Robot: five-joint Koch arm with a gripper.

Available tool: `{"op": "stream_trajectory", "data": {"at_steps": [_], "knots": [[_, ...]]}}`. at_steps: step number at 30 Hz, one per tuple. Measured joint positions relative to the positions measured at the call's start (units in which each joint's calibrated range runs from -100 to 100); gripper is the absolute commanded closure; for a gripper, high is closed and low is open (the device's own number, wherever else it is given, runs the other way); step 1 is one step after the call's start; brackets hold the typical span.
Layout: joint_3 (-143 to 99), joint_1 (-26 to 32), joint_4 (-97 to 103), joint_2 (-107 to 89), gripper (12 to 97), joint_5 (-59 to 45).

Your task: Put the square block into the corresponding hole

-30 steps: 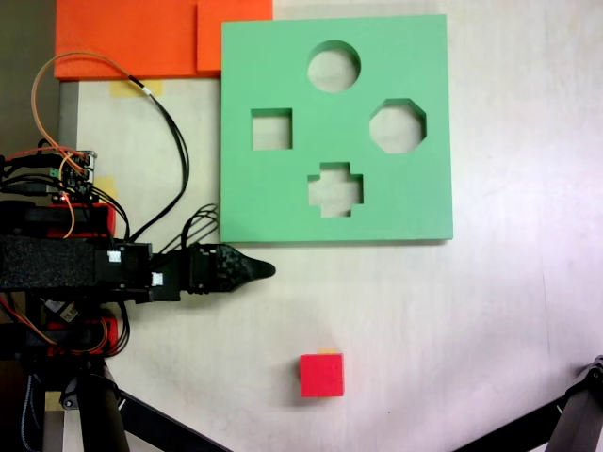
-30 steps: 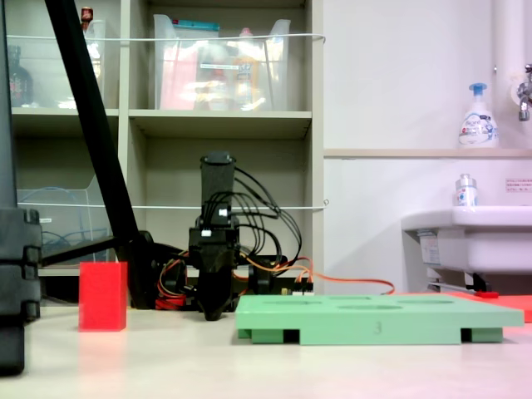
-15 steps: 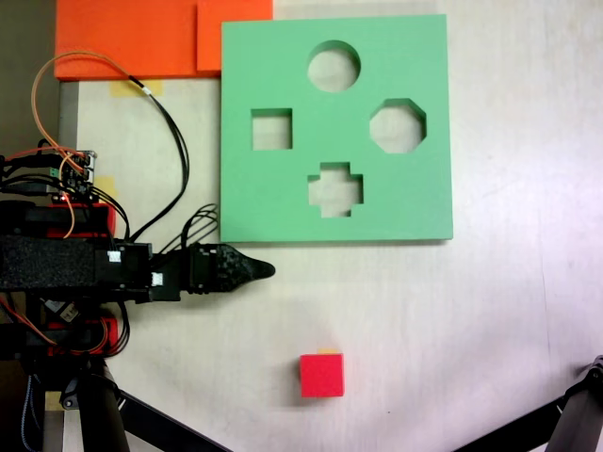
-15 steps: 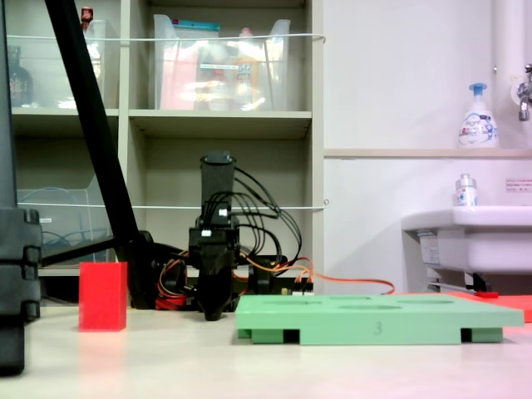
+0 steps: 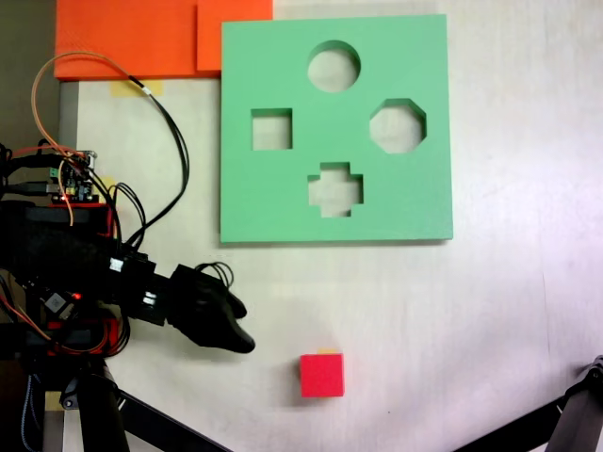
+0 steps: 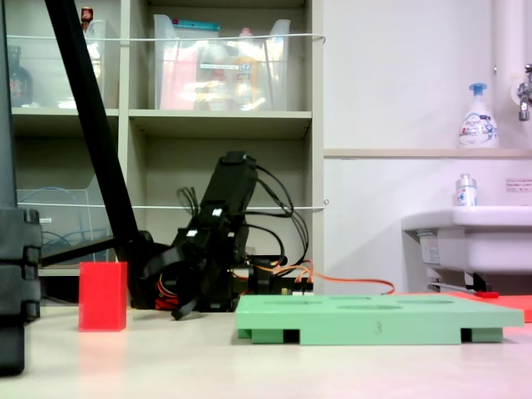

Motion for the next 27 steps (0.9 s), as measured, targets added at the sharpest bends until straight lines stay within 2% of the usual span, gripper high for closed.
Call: {"op": "stream_trajectory", "data": {"at_steps": [6,13,20,22,24,27], "knots": [[0.98,-0.10,-4.60,0.00,63.3,12.89],[22.34,2.69,-46.30,0.00,65.8,24.57],[33.81,4.84,-60.21,0.14,65.8,27.79],[39.00,4.93,-63.04,0.14,64.8,27.79],[47.04,5.13,-68.82,2.05,58.1,27.79],[65.26,5.91,-82.33,15.87,50.7,27.84]]}}
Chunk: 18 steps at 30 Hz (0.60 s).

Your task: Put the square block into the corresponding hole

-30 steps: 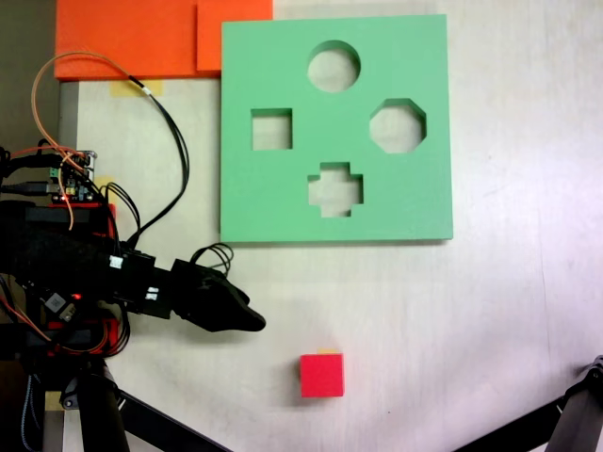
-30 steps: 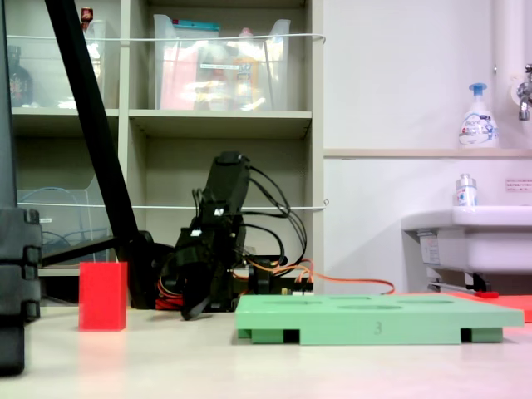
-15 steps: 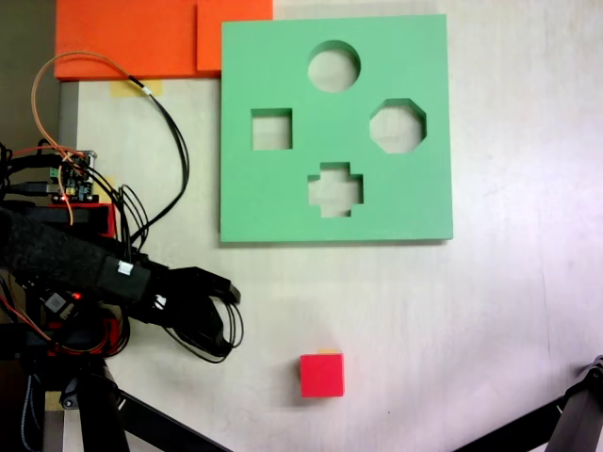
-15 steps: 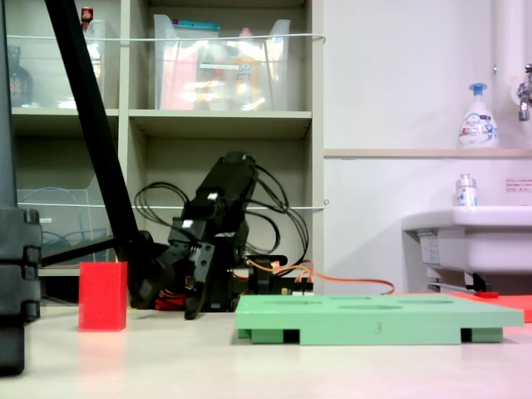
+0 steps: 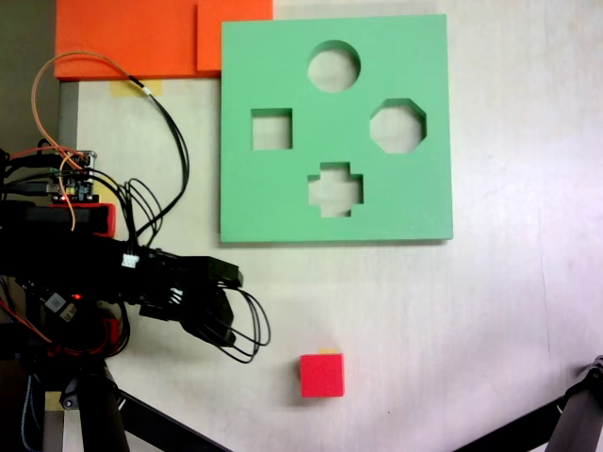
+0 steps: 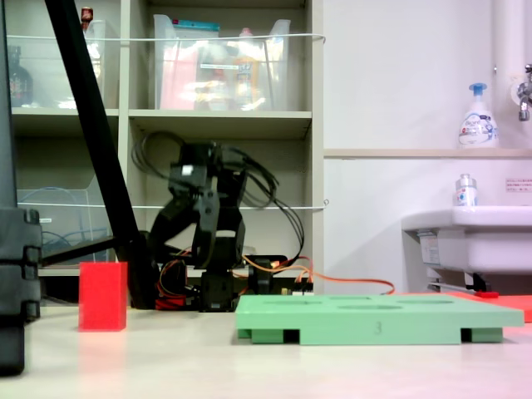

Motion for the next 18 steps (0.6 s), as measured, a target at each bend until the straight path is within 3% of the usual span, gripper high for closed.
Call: {"op": "stream_trajectory", "data": {"at_steps": [5,18], "knots": [[19.01,0.39,-16.74,22.98,38.1,-0.78],[40.47,-1.81,-18.50,50.21,38.1,-6.11]]}}
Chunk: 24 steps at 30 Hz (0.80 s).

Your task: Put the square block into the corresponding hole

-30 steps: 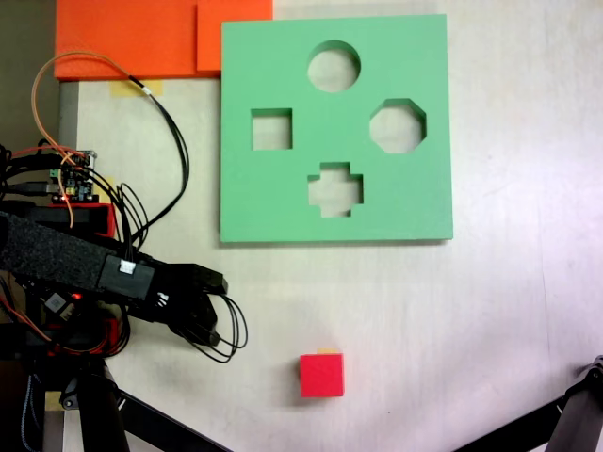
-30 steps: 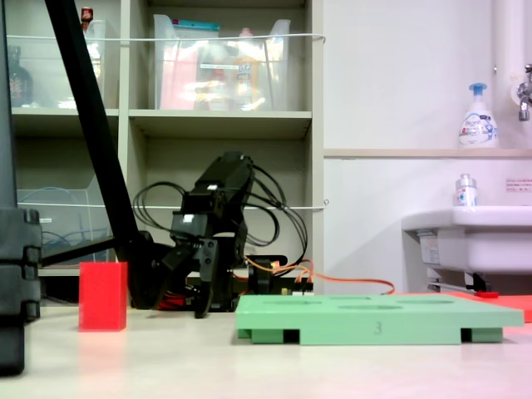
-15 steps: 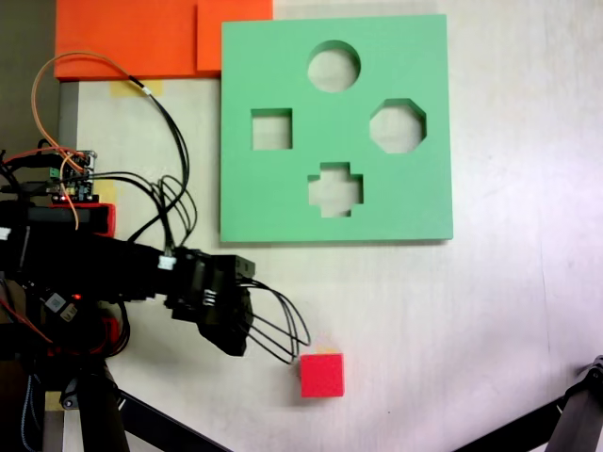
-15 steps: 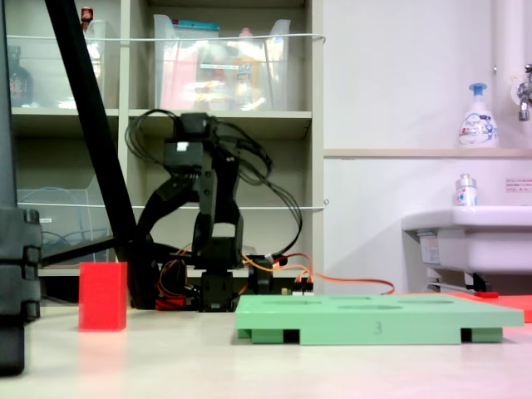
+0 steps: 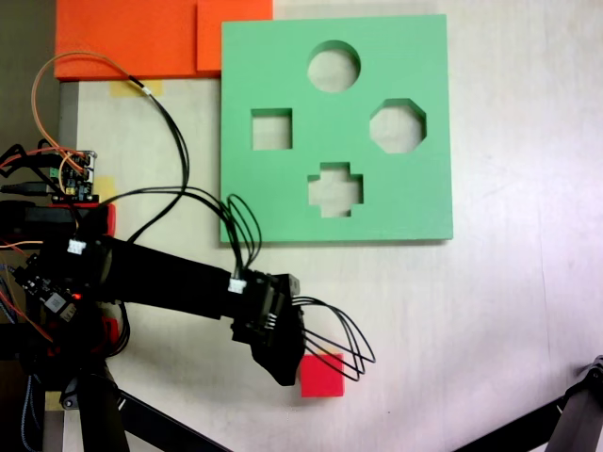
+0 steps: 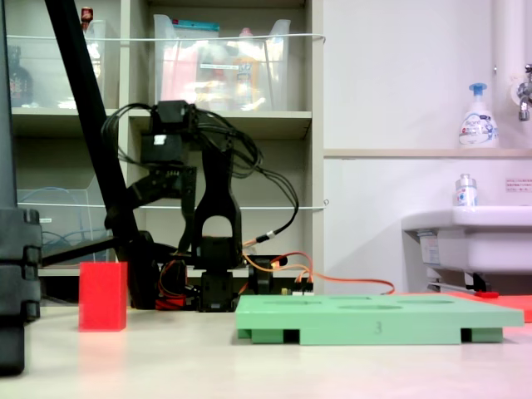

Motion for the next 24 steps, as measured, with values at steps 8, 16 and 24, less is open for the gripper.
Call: {"op": "stream_trajectory", "data": {"at_steps": [8,16,24], "knots": [[5.00,-1.27,0.00,12.59,38.1,-1.03],[13.23,-2.54,0.00,24.62,38.1,-2.54],[14.60,-3.22,0.00,33.11,38.1,-3.13]]}}
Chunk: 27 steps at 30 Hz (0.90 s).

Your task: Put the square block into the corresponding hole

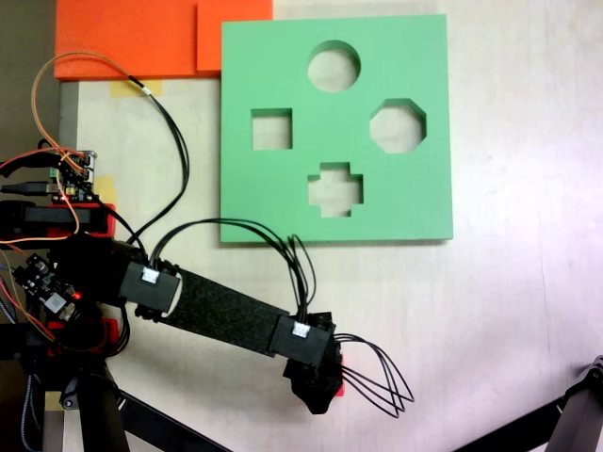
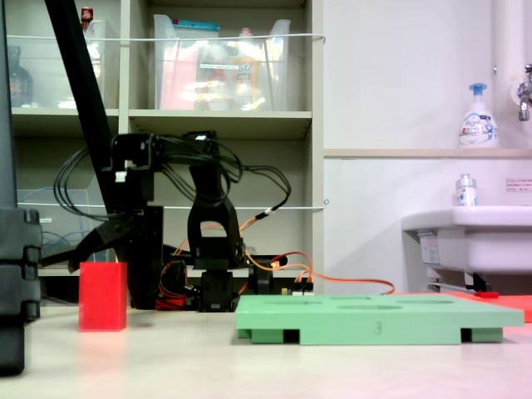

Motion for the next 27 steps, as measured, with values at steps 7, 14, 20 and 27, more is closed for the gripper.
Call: {"op": "stream_trajectory", "data": {"at_steps": [7,14,20,27], "knots": [[0.98,-0.54,0.00,3.97,44.1,-0.63],[2.74,-1.03,0.00,4.79,65.3,-0.83],[2.84,-1.17,0.00,4.92,71.1,-0.15],[2.84,-1.27,-0.98,5.06,73.1,0.98]]}}
